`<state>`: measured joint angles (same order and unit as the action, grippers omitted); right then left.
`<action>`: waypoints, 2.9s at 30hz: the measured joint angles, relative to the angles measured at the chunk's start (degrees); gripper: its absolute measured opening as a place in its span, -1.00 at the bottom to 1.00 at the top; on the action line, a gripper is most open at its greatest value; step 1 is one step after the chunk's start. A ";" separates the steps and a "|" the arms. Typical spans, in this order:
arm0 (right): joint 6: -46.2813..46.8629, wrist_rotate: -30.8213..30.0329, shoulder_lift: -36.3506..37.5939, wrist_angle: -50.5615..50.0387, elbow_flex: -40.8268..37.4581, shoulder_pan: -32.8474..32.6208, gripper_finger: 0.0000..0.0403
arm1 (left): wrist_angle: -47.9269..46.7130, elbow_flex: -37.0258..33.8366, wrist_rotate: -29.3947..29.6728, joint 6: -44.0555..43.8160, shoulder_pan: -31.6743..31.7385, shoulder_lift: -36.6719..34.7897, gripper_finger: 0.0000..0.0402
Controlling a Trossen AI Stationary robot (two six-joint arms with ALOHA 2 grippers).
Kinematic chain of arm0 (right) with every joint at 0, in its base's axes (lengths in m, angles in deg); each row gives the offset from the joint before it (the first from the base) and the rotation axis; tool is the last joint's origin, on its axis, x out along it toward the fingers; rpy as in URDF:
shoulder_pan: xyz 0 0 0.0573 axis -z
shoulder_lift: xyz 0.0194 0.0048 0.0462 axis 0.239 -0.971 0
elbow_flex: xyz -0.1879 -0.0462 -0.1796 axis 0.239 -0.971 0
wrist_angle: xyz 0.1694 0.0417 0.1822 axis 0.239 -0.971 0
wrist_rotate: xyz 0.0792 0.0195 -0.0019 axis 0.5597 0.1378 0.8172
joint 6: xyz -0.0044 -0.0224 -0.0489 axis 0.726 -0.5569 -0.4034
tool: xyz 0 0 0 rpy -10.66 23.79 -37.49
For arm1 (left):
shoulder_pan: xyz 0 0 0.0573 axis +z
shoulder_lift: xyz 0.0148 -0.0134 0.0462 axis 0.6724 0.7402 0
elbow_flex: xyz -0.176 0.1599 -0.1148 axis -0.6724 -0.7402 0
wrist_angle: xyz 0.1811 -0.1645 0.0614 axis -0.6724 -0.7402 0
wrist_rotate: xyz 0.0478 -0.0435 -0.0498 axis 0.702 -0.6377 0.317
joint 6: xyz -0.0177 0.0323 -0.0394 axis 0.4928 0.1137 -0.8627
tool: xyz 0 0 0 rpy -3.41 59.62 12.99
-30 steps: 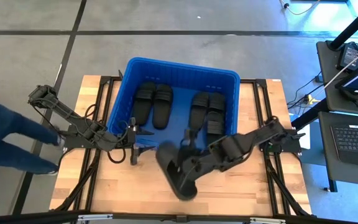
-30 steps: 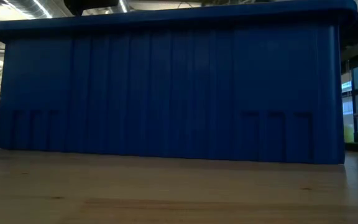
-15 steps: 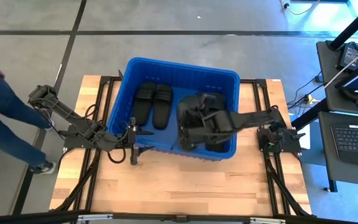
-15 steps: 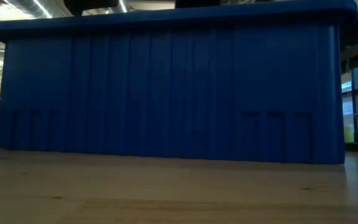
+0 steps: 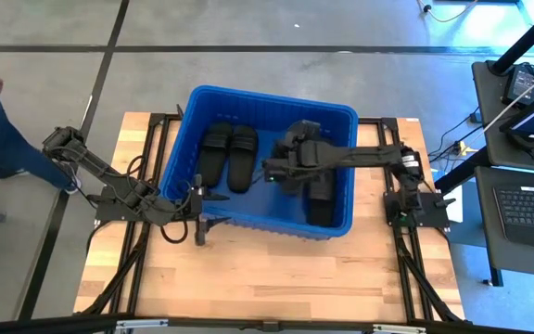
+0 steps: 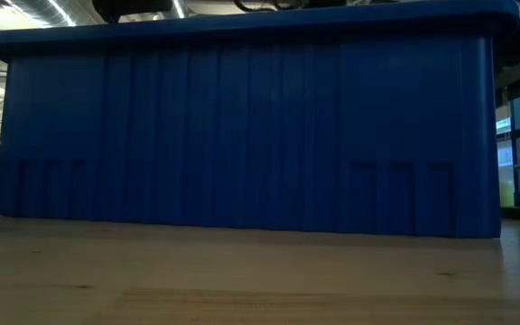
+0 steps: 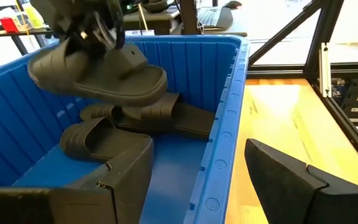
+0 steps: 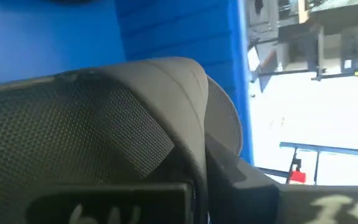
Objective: Pick and place slides into bin
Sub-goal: Put the black slide into the blue bin
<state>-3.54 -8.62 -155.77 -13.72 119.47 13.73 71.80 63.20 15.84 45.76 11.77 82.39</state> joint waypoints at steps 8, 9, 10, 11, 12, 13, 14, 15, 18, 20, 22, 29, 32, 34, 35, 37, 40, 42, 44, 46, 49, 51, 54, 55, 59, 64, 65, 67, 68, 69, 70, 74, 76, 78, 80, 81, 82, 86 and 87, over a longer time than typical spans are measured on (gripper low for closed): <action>-6.62 5.83 9.02 20.29 -17.45 0.93 -0.92 | -0.22 0.01 0.88 0.00 -0.02 0.00 0.24; -7.01 5.93 9.57 21.92 -18.82 0.64 -0.92 | -0.38 -0.01 0.88 0.00 -0.02 0.00 0.24; -7.08 6.15 9.96 22.77 -19.89 0.44 -0.92 | -0.43 -0.01 0.88 0.02 -0.02 0.02 0.24; -7.05 6.35 10.01 23.02 -20.73 0.19 -0.92 | -0.44 -0.01 0.92 0.00 0.01 0.02 0.24; -6.93 6.87 10.03 23.39 -21.42 -0.10 -0.92 | -0.44 -0.01 1.05 0.02 0.14 0.00 0.24; -6.74 8.30 10.01 24.04 -22.07 -0.32 -0.92 | -0.44 -0.01 1.10 0.02 0.29 0.02 0.24; -6.57 9.75 10.01 24.84 -22.75 -0.55 -0.92 | -0.45 -0.01 1.23 0.02 0.48 0.01 0.24; -6.47 11.08 10.01 26.01 -23.63 -0.80 -0.92 | -0.43 0.01 1.30 0.01 0.73 0.01 0.24; -6.61 12.86 9.97 29.74 -26.66 -1.46 -0.92 | -0.44 -0.01 2.02 0.02 1.70 0.02 0.24; -5.52 13.07 9.95 29.84 -27.85 -1.75 -0.92 | -0.45 -0.01 2.49 0.32 2.55 0.02 0.24; -3.95 13.23 9.95 30.58 -29.11 -1.79 -0.92 | -0.44 0.00 2.57 0.43 3.44 0.02 0.24; -0.85 14.51 9.95 32.08 -32.42 -1.80 -0.92 | -0.42 -0.01 2.50 0.39 5.86 0.02 0.24; -0.82 16.00 9.95 34.25 -33.14 -1.80 -0.92 | -0.42 0.01 2.48 0.37 6.40 0.00 0.24; -0.84 17.28 9.95 35.96 -34.01 -1.80 -0.92 | -0.42 -0.01 2.46 0.36 6.48 0.01 0.24; -0.87 17.90 9.95 36.96 -34.52 -1.80 -0.92 | -0.42 -0.01 2.43 0.37 6.48 0.02 0.24; -0.87 18.55 9.95 38.45 -35.29 -1.80 -0.92 | -0.42 -0.01 2.38 0.33 6.48 0.02 0.24; -0.89 18.53 9.95 38.59 -36.03 -1.82 -0.92 | -0.42 -0.01 2.35 0.33 6.48 0.02 0.24; -0.86 18.55 9.95 38.67 -36.39 -1.82 -0.92 | -0.42 -0.01 2.35 0.37 6.48 0.02 0.24; -0.85 18.55 9.95 38.54 -36.41 -1.82 -0.92 | -0.42 -0.01 2.35 0.34 6.48 0.02 0.24; -0.89 19.11 9.95 38.63 -36.41 -1.82 -0.92 | -0.42 -0.01 2.35 0.35 6.48 0.01 0.24; -0.84 19.59 9.95 39.02 -36.41 -1.80 -0.92 | -0.42 0.01 2.35 0.33 6.48 0.00 0.24; -0.84 19.61 9.95 39.00 -36.41 -1.80 -0.92 | -0.42 0.01 2.35 0.31 6.48 0.02 0.24; -0.82 19.60 9.44 39.31 -36.38 -1.62 -0.92 | -0.42 0.00 2.34 0.24 6.48 0.01 0.24; -0.82 19.82 9.14 39.28 -36.38 -1.45 -0.92 | -0.42 0.01 2.33 0.24 6.48 0.01 0.24; -0.93 20.42 6.68 39.44 -36.34 -1.00 -0.92 | -0.41 -0.01 2.29 -0.03 6.43 0.02 0.24; -1.00 20.21 4.65 39.68 -36.14 -1.28 -0.91 | -0.37 -0.01 1.82 -0.20 6.43 0.02 0.24; -0.96 20.16 4.50 39.74 -36.14 -1.48 -0.91 | -0.37 -0.01 1.81 -0.18 6.43 0.02 0.24; -0.95 20.07 4.39 39.75 -36.20 -1.72 -0.89 | -0.37 0.00 1.82 -0.20 6.43 0.02 0.24; -0.95 20.13 4.35 39.76 -36.22 -1.73 -0.87 | -0.37 -0.01 1.80 -0.20 6.43 0.02 0.24; -0.94 20.27 4.35 39.76 -36.23 -1.73 -0.85 | -0.39 0.00 1.81 -0.20 6.43 0.02 0.24; -0.99 20.41 4.35 39.76 -36.23 -1.73 -0.83 | -0.37 -0.01 1.80 -0.16 6.43 0.02 0.24; -1.04 20.89 4.20 39.76 -36.30 -1.68 -0.76 | -0.37 0.02 1.82 -0.11 6.45 0.02 0.24; -1.12 21.31 4.20 39.79 -36.30 -1.62 -0.71 | -0.39 -0.01 1.82 -0.09 6.45 0.02 0.24; -1.12 21.47 4.18 39.77 -36.31 -1.62 -0.63 | -0.39 -0.01 1.82 -0.09 6.45 0.02 0.24; -1.15 22.39 4.18 39.78 -36.33 -1.61 -0.53 | -0.39 -0.01 1.82 -0.07 6.45 0.02 0.24; -1.14 23.61 4.18 39.79 -36.34 -1.56 -0.47 | -0.39 -0.01 1.82 -0.07 6.45 0.02 0.24; -1.08 24.65 4.18 39.79 -36.34 -1.55 -0.40 | -0.39 -0.01 1.83 -0.07 6.45 0.02 0.24; -0.86 27.10 4.31 39.72 -36.30 -1.36 -0.10 | -0.39 -0.01 1.84 -0.04 6.45 0.02 0.24; -0.84 27.08 4.31 39.68 -36.30 -1.36 -0.02 | -0.39 0.01 1.84 -0.04 6.48 0.02 0.24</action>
<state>-4.38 18.46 -151.47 25.96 83.17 12.37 71.40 63.22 17.69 45.72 18.24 82.41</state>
